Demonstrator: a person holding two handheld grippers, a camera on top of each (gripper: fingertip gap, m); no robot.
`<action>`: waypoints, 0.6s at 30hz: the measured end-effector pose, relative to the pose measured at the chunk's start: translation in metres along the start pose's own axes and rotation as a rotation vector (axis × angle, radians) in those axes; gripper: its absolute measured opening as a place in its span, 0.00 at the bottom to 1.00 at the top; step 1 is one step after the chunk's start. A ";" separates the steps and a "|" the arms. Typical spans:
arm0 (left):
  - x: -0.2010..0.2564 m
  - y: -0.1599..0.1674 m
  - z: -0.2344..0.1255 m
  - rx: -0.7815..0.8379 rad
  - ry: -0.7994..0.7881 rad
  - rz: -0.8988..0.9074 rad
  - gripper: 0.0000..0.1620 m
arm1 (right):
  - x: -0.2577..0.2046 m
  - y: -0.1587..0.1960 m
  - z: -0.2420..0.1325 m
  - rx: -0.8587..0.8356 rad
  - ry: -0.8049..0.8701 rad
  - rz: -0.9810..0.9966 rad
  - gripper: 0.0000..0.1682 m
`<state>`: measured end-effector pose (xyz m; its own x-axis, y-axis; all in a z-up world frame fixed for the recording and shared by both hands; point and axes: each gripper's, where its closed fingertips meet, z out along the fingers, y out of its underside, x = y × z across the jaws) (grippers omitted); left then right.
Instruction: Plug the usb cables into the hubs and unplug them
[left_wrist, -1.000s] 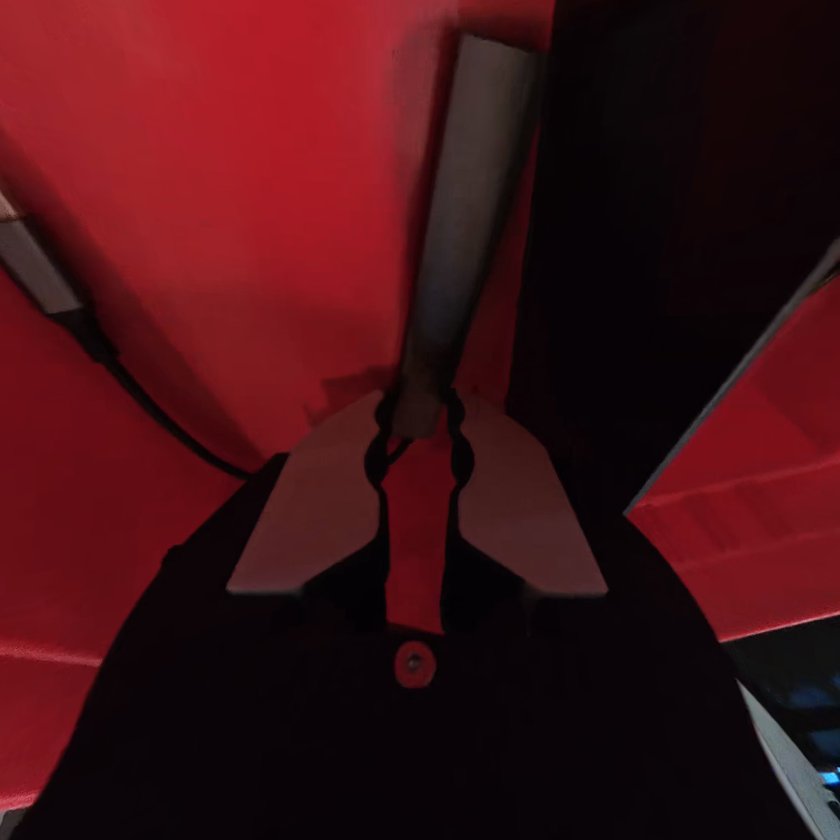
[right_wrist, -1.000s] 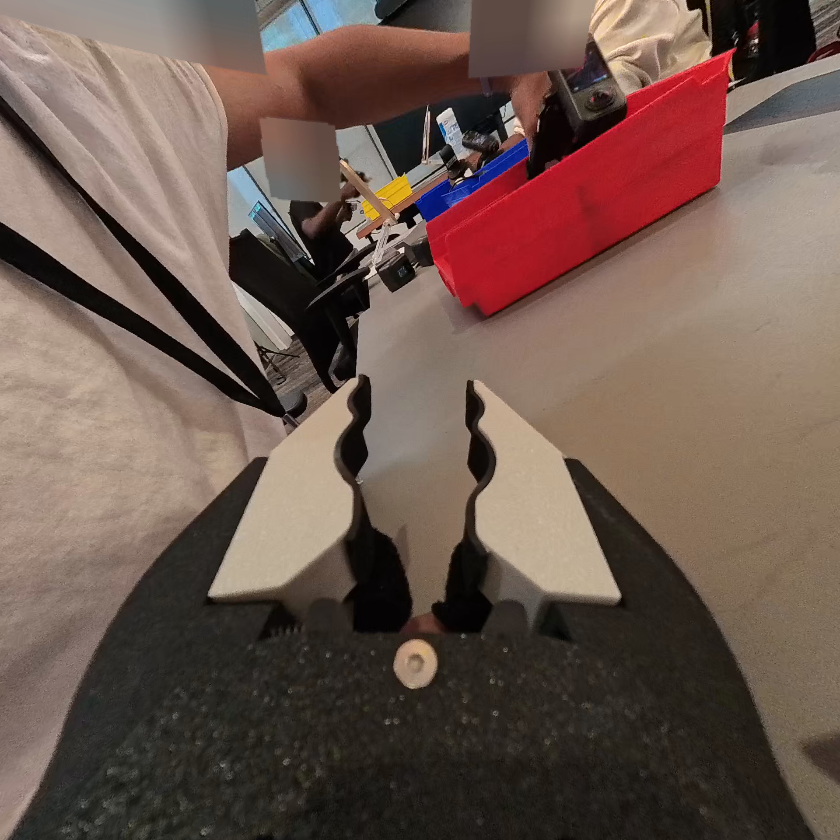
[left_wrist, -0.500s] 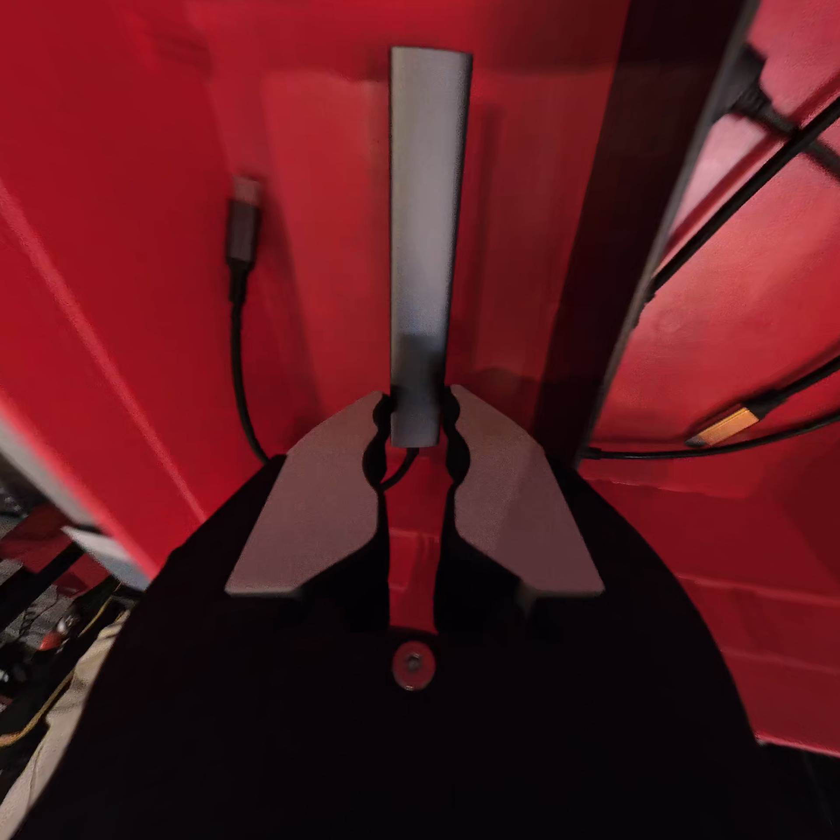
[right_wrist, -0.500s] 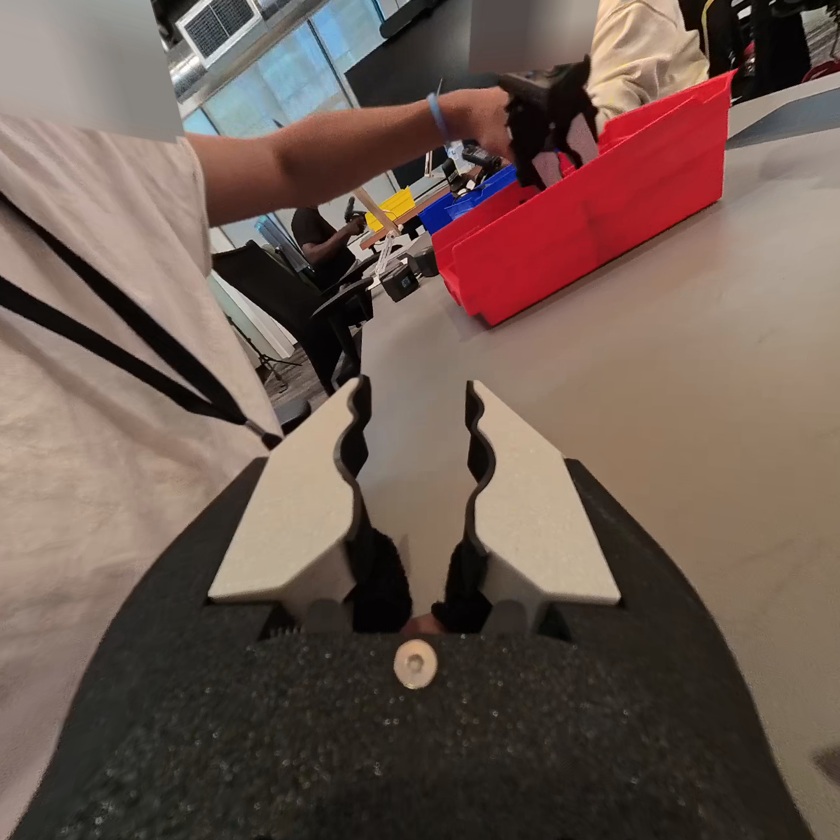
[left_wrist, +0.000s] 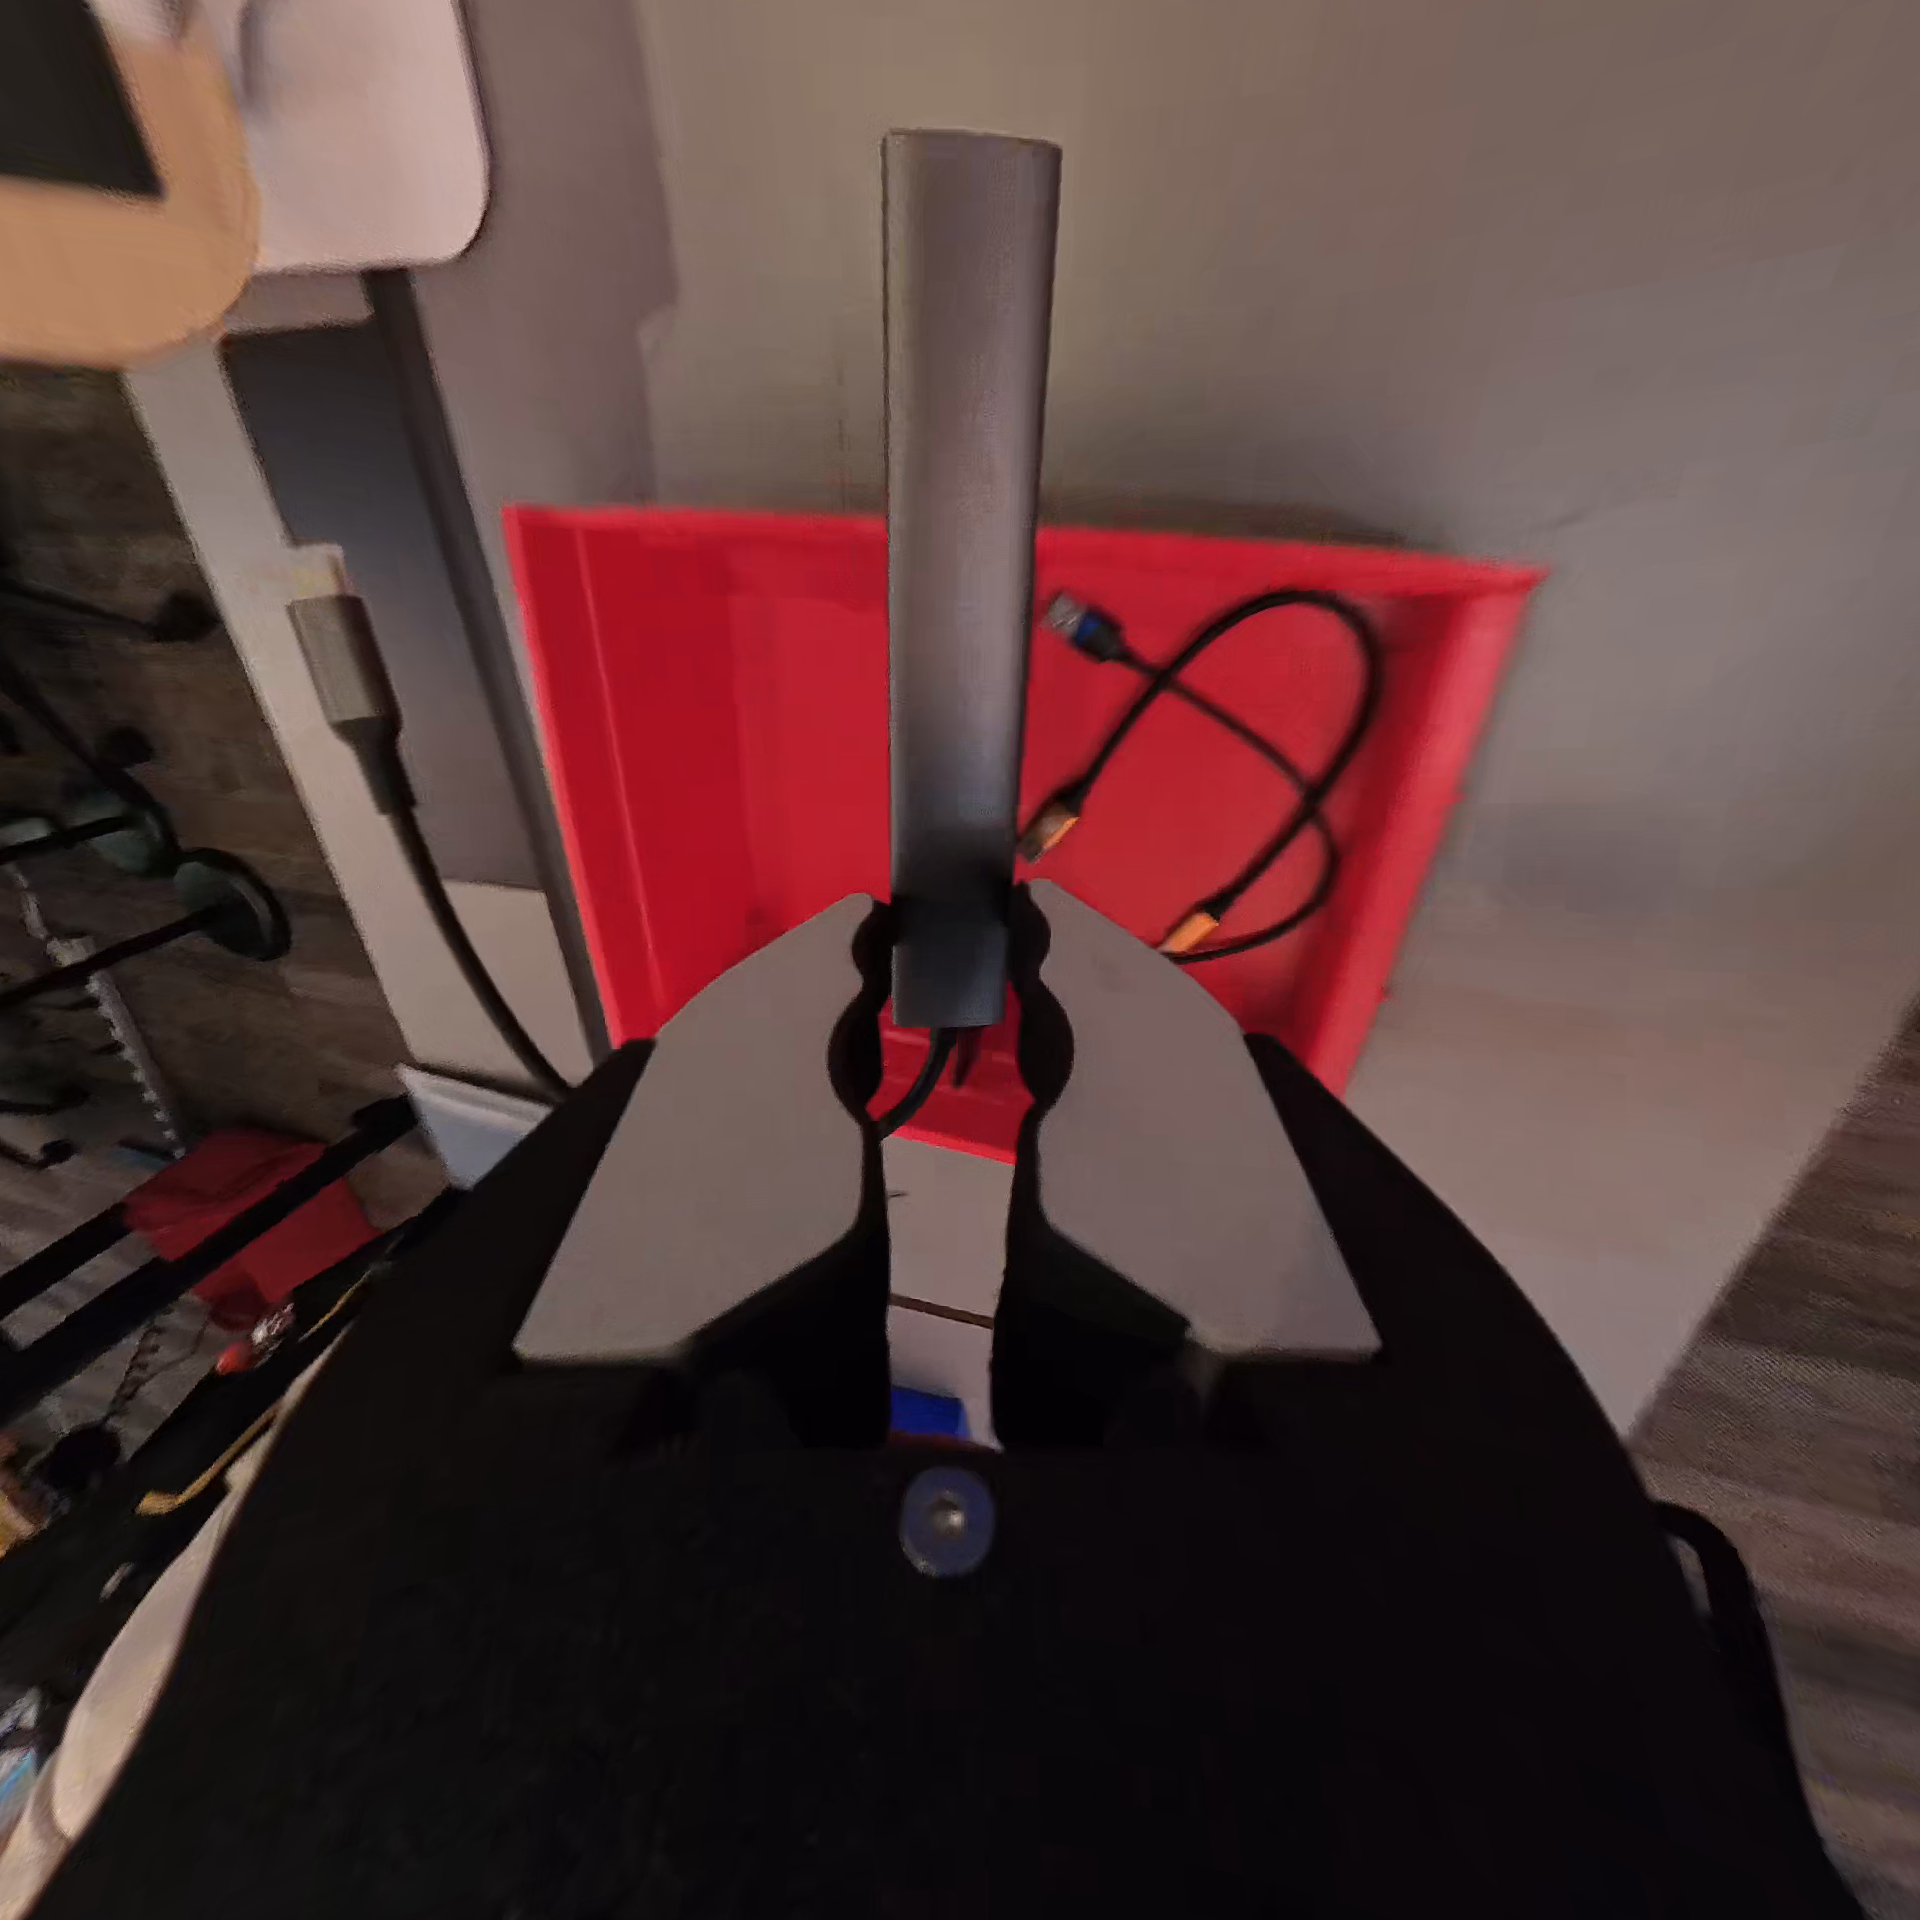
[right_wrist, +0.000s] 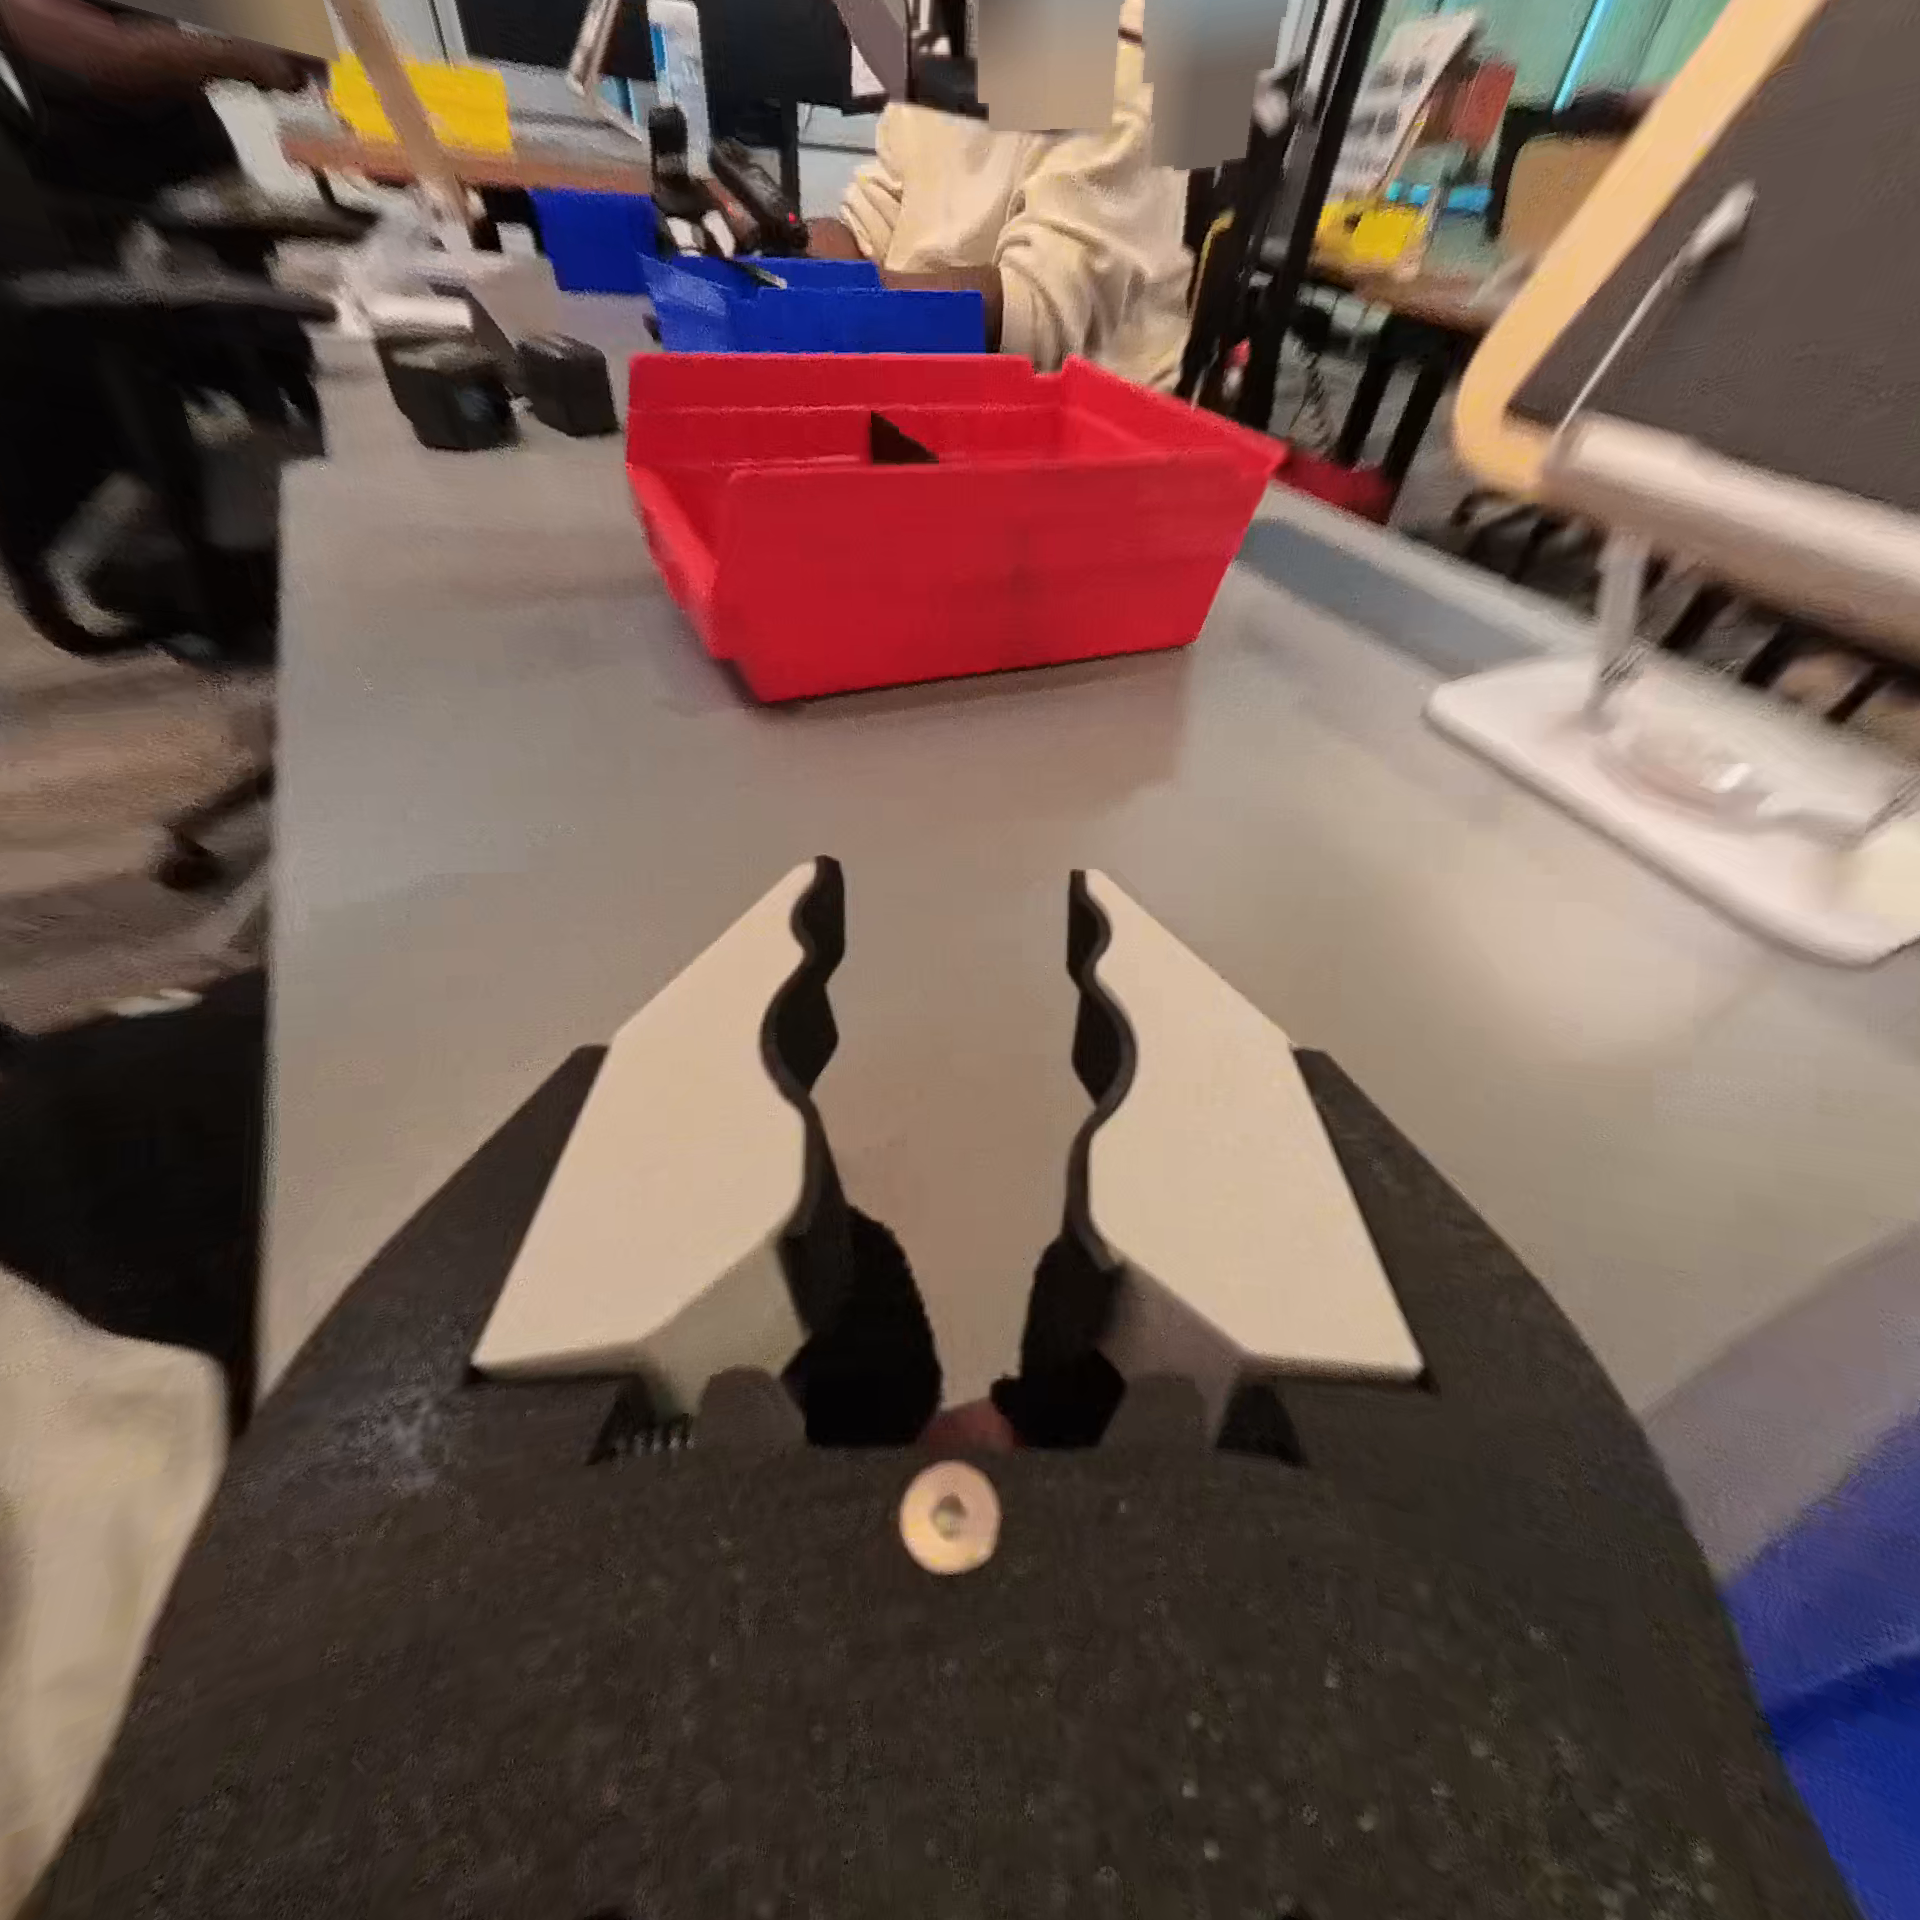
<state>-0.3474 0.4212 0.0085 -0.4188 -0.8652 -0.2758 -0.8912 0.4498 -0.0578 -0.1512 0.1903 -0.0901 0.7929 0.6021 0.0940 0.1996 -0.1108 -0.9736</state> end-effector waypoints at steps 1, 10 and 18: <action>0.009 -0.014 -0.008 0.011 0.034 0.017 0.13 | 0.002 -0.012 0.003 0.007 0.022 -0.090 0.26; 0.104 -0.128 -0.020 -0.010 0.485 0.105 0.13 | -0.004 -0.102 0.032 0.056 0.211 -0.838 0.30; 0.130 -0.181 -0.015 -0.023 0.610 0.197 0.13 | -0.024 -0.090 0.030 0.143 0.161 -0.981 0.18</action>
<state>-0.2435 0.2235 -0.0024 -0.5929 -0.7405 0.3164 -0.7880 0.6144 -0.0388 -0.2052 0.2098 -0.0107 0.3856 0.2617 0.8848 0.7438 0.4793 -0.4659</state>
